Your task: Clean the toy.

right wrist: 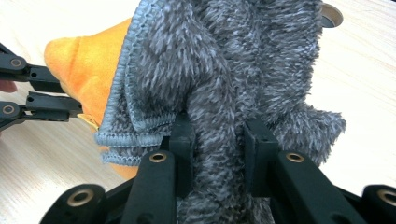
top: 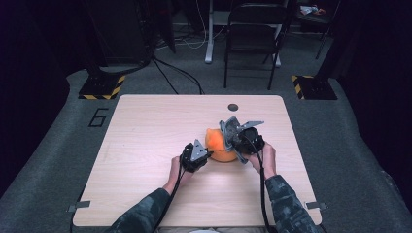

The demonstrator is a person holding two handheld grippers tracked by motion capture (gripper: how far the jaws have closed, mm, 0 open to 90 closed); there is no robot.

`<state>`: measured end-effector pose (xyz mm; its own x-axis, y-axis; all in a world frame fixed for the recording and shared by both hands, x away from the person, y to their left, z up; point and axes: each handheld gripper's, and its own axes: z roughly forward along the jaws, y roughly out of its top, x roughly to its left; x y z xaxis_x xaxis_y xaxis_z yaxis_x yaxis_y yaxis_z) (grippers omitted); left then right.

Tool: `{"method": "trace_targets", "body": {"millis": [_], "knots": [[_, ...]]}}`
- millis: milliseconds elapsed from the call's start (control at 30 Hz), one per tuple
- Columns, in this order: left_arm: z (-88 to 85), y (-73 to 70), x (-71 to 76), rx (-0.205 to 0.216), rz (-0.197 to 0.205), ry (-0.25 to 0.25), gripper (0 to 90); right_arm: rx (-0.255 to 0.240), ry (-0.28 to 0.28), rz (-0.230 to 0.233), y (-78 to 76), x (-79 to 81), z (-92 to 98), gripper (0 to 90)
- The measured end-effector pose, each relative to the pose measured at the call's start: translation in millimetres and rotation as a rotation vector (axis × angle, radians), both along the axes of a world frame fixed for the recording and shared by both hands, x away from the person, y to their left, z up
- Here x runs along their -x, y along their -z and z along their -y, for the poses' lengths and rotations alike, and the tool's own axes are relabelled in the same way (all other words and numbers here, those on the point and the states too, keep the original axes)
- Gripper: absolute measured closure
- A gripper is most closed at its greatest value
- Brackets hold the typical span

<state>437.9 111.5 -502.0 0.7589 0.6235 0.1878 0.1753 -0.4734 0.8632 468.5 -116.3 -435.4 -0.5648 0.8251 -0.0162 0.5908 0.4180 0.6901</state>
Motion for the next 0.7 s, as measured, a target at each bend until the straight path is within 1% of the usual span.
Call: {"method": "trace_targets", "body": {"millis": [33, 67, 133, 167, 233, 267, 300, 333, 367, 400, 433, 500, 567, 600, 633, 700], "knots": [[0.2, -1.6, -0.1, 0.002, -0.004, 0.003, 81.8, -0.002, 0.002, 0.004, -0.6, -0.1, 0.4, 69.1], [0.1, -3.1, -0.3, -0.006, -0.012, 0.006, 82.1, -0.006, 0.006, 0.002, -1.6, 0.1, 0.8, 69.1], [-0.2, -5.0, -1.2, -0.006, -0.027, 0.01, 82.4, -0.009, 0.007, -0.003, -2.8, 0.0, 1.3, 69.1], [-0.6, -6.5, -1.8, 0.002, -0.041, 0.009, 82.5, -0.009, 0.007, -0.002, -3.1, 0.1, 1.2, 69.1], [-1.5, -9.6, -1.9, -0.002, -0.048, 0.012, 82.6, -0.006, 0.009, -0.002, -4.9, 0.6, 0.8, 69.1], [-2.3, -11.4, -1.8, 0.002, -0.05, 0.012, 82.6, -0.009, 0.009, -0.002, -6.0, 0.6, 0.8, 69.2], [-3.0, -12.9, -1.7, 0.016, -0.053, 0.011, 82.6, -0.006, 0.007, 0.001, -7.4, 0.6, 1.1, 69.2], [-4.1, -15.1, -1.9, 0.017, -0.057, 0.016, 82.6, -0.014, 0.012, -0.01, -8.8, 1.0, 1.3, 69.2], [-5.1, -17.2, -1.9, 0.024, -0.062, 0.016, 82.6, -0.015, 0.006, -0.007, -10.4, 0.5, 2.5, 69.2], [-6.2, -19.2, -1.5, 0.036, -0.063, 0.016, 82.7, -0.026, 0.013, -0.014, -12.3, 1.6, 2.6, 69.2], [-6.9, -21.7, -1.4, 0.037, -0.07, 0.026, 82.7, -0.024, 0.005, -0.008, -14.2, 1.2, 3.7, 69.2], [-6.8, -23.9, -1.0, 0.045, -0.072, 0.033, 82.7, -0.064, 0.003, -0.022, -19.3, 3.4, 2.6, 69.2], [-4.7, -24.8, 0.6, 0.055, -0.086, 0.041, 82.7, -0.069, -0.019, -0.007, -23.1, 5.4, -1.3, 69.2], [-4.1, -25.3, 1.1, 0.062, -0.091, 0.045, 82.6, -0.074, -0.041, 0.001, -25.9, 8.8, -7.1, 69.2], [-3.2, -26.0, 1.7, 0.068, -0.095, 0.045, 82.6, -0.075, -0.047, 0.005, -27.5, 10.9, -10.4, 69.2], [-1.2, -27.9, 3.6, 0.077, -0.096, 0.05, 82.5, -0.076, -0.066, 0.026, -31.1, 16.0, -17.9, 69.2]]}}
